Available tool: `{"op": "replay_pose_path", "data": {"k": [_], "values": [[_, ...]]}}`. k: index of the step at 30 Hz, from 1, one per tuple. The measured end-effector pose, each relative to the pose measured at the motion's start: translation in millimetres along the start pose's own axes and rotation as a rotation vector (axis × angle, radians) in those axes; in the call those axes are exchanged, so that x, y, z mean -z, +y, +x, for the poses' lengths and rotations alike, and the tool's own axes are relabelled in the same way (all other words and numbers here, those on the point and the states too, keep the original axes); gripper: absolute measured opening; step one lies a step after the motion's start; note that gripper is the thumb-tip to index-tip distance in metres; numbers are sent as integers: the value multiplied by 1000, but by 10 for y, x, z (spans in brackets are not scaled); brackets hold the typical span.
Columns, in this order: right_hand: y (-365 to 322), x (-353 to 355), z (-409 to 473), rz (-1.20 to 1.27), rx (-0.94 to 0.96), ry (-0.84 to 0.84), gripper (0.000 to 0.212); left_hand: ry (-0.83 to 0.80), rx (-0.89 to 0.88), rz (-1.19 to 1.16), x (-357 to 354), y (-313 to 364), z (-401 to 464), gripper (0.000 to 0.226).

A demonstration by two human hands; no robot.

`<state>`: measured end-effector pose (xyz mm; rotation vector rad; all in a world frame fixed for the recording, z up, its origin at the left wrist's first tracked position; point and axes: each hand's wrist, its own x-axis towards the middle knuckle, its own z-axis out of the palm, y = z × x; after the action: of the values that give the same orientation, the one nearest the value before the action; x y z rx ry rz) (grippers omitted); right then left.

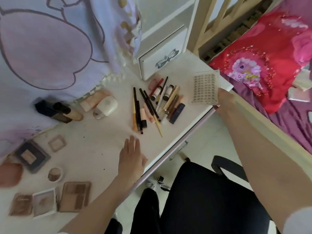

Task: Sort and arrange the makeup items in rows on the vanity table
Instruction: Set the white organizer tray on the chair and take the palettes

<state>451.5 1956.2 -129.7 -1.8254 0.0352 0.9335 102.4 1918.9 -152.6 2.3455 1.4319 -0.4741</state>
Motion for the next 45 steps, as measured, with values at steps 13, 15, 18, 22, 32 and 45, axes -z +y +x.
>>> {"op": "replay_pose_path", "data": {"k": [13,15,18,22,32,45], "values": [[107,-204,278,-546,358,127,48,59,6,-37,-41,-65,-5,74],[179,-248,231,-737,411,39,62,52,-1,-31,-45,-76,-2,74],[247,-280,201,-996,411,7,72,43,-10,-12,-55,-92,2,74],[249,-297,87,-1095,431,-1,68,21,-36,18,-48,-121,6,75],[422,-451,-1238,-1192,814,-120,63,-85,-42,-395,474,-267,-78,65],[859,-1708,-3720,-1286,1346,-567,67,631,240,-394,837,-1955,-1966,59]]}}
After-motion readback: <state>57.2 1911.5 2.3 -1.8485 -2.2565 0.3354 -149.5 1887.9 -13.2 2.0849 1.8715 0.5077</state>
